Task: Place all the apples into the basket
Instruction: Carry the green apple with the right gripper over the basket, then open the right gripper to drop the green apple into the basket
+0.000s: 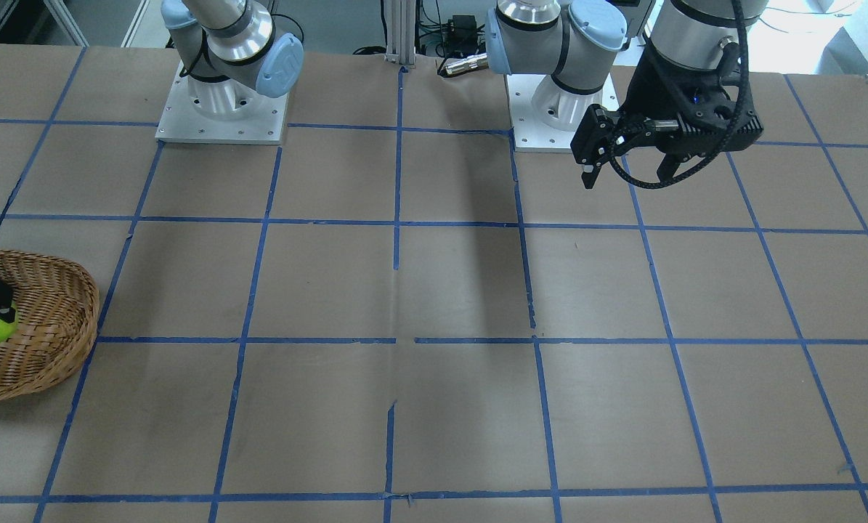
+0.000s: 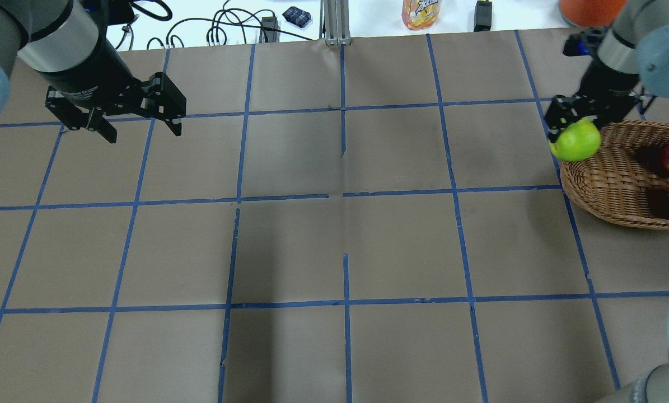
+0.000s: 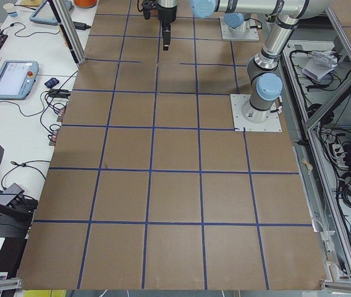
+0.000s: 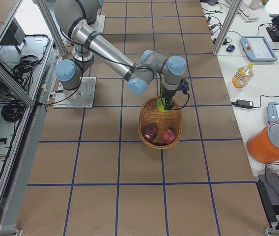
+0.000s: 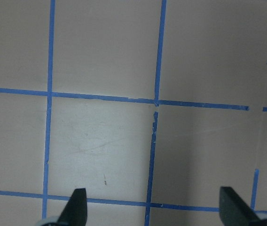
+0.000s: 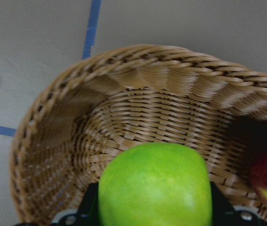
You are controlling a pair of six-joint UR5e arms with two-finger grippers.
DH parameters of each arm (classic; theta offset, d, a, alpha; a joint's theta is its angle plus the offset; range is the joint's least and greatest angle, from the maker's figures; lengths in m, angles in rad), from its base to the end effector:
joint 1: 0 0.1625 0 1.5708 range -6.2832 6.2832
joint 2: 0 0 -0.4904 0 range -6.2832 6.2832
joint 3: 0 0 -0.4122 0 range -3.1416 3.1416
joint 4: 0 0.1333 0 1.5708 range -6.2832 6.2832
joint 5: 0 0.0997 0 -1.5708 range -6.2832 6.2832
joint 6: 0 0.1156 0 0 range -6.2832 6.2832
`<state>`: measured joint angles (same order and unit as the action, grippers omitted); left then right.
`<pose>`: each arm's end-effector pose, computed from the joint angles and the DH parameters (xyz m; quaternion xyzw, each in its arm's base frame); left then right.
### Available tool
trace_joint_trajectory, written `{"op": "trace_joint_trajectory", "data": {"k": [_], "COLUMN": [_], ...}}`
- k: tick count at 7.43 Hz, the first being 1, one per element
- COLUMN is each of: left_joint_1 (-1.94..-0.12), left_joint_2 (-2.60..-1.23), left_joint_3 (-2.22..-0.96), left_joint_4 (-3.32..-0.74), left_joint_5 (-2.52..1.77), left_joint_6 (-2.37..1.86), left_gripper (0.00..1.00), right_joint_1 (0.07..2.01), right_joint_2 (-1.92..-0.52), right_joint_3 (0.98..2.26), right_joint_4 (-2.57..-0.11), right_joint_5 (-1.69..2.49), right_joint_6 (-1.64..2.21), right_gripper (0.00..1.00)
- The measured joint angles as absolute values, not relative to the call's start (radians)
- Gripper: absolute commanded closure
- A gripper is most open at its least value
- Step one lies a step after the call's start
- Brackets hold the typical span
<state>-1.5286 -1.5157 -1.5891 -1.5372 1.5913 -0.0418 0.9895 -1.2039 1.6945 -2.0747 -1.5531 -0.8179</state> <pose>-0.1100 -0.4976 0.5590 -0.0423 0.9984 -0.0352 0.0103 -0.2387 -0.6098 0.3118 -0.1181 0.9929 -0.0108 0.0025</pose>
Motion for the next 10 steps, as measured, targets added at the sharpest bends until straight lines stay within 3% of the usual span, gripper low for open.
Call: {"op": "trace_joint_trajectory", "data": {"k": [2, 3, 4, 5, 8, 10], "left_joint_1": [-1.532, -1.532, -1.532, -1.531, -1.528, -1.527], "left_joint_2": [-1.51, -1.509, -1.509, -1.509, -1.51, -1.511], "left_joint_3": [-1.593, -1.596, -1.597, -1.599, -1.596, -1.599], "left_joint_4": [-1.539, -1.539, -1.54, -1.541, -1.549, -1.55], "left_joint_5": [1.592, 1.594, 1.597, 1.598, 1.598, 1.598], "left_joint_6": [-0.047, -0.048, -0.048, -0.048, -0.048, -0.049], "left_gripper": [0.0, 0.0, 0.0, 0.0, 0.0, 0.0], "right_joint_1": [0.946, 0.943, 0.945, 0.946, 0.975, 1.096], "right_joint_2": [-1.171, -1.174, -1.195, -1.244, -1.454, -1.559], "right_joint_3": [1.72, 1.72, 1.713, 1.696, 1.575, 1.543], "right_joint_4": [-2.166, -2.17, -2.145, -2.073, -1.644, -1.468], "right_joint_5": [-1.531, -1.523, -1.517, -1.516, -1.497, -1.493], "right_joint_6": [-0.889, -0.894, -0.893, -0.888, -0.744, -0.518], "right_gripper": [0.0, 0.07, 0.05, 0.0, 0.0, 0.0]}}
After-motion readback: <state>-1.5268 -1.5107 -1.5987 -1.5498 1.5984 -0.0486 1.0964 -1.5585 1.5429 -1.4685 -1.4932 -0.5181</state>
